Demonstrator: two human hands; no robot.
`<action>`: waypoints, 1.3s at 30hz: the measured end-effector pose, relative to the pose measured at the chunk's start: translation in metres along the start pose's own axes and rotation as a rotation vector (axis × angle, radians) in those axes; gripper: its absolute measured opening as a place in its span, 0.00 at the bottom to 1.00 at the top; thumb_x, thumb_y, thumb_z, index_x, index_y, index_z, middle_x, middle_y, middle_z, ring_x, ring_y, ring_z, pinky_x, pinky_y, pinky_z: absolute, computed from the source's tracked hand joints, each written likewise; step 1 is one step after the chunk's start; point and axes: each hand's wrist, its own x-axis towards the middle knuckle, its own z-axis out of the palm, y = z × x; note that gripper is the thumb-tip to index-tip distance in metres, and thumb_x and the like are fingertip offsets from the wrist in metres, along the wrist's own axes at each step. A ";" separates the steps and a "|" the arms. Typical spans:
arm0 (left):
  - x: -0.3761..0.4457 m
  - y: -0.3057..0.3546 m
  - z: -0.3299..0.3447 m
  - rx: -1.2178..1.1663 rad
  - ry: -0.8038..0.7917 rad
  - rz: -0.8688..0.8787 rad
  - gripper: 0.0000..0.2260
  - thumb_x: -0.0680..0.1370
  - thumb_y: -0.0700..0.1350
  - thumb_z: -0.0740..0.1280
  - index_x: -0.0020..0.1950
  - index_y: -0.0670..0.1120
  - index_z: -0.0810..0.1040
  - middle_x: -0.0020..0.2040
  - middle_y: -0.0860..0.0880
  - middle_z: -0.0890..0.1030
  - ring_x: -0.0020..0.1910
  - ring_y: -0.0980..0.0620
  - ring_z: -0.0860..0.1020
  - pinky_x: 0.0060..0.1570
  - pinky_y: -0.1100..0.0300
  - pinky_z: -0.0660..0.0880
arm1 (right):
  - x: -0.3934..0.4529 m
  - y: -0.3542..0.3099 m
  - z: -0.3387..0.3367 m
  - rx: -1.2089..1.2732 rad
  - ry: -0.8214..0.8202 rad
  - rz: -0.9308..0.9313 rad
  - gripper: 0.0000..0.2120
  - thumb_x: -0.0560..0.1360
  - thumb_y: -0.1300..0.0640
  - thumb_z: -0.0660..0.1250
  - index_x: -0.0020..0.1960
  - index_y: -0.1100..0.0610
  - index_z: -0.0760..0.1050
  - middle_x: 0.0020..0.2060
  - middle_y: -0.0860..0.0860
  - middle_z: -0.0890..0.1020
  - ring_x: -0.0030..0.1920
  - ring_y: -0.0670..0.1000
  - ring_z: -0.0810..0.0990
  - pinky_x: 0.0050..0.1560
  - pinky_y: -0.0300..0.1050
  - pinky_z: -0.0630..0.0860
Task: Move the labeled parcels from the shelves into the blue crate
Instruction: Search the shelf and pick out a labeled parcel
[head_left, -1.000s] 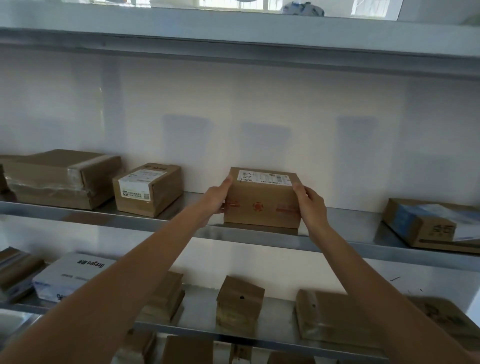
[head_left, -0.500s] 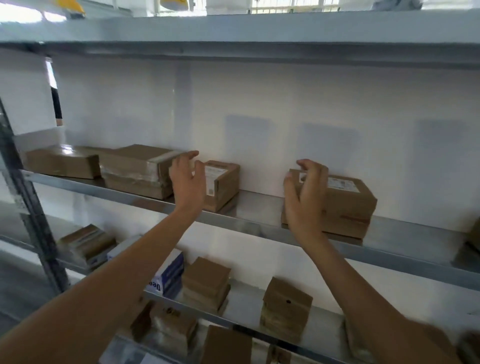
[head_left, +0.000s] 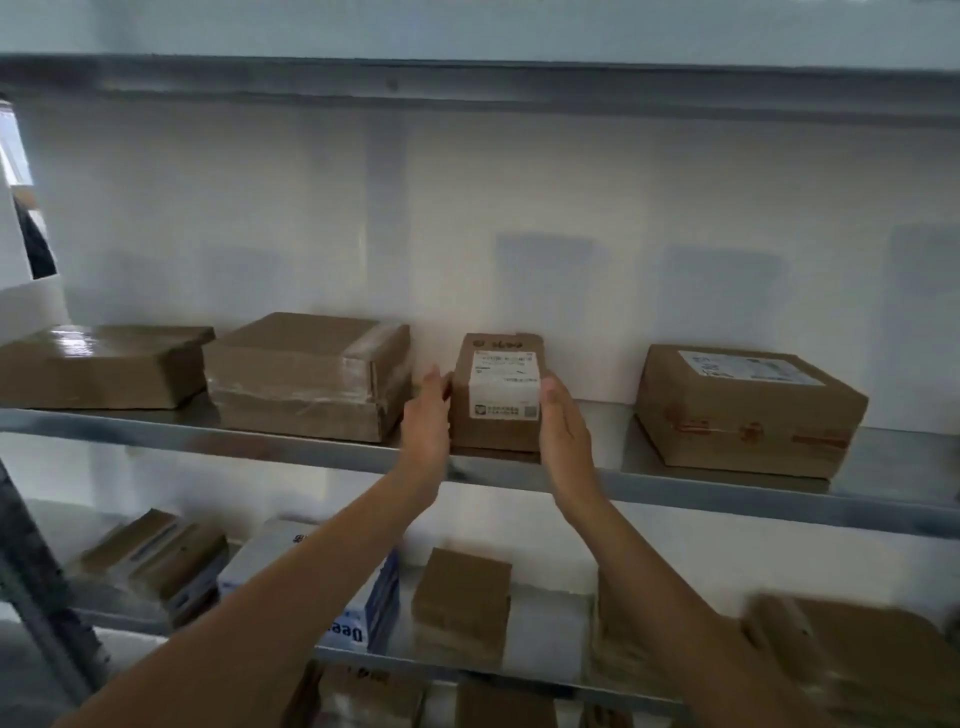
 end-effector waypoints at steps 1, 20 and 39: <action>-0.002 -0.003 -0.001 -0.051 -0.018 0.021 0.17 0.84 0.54 0.50 0.59 0.52 0.77 0.47 0.56 0.81 0.47 0.59 0.79 0.45 0.64 0.76 | -0.003 0.002 0.001 0.032 0.024 -0.010 0.23 0.83 0.42 0.49 0.75 0.48 0.64 0.71 0.48 0.71 0.70 0.48 0.70 0.71 0.46 0.66; 0.022 0.004 0.009 0.187 -0.251 0.156 0.20 0.83 0.56 0.49 0.66 0.50 0.75 0.60 0.51 0.79 0.57 0.53 0.77 0.53 0.61 0.73 | 0.011 0.002 -0.026 -0.070 0.154 -0.059 0.20 0.84 0.49 0.50 0.73 0.52 0.67 0.66 0.49 0.75 0.63 0.46 0.73 0.61 0.36 0.72; 0.081 0.046 -0.250 0.281 0.147 0.410 0.17 0.83 0.50 0.54 0.71 0.48 0.66 0.68 0.47 0.68 0.68 0.48 0.66 0.69 0.53 0.62 | -0.036 -0.042 0.186 -0.026 0.119 0.096 0.26 0.82 0.43 0.52 0.77 0.51 0.59 0.74 0.46 0.64 0.72 0.45 0.63 0.70 0.40 0.58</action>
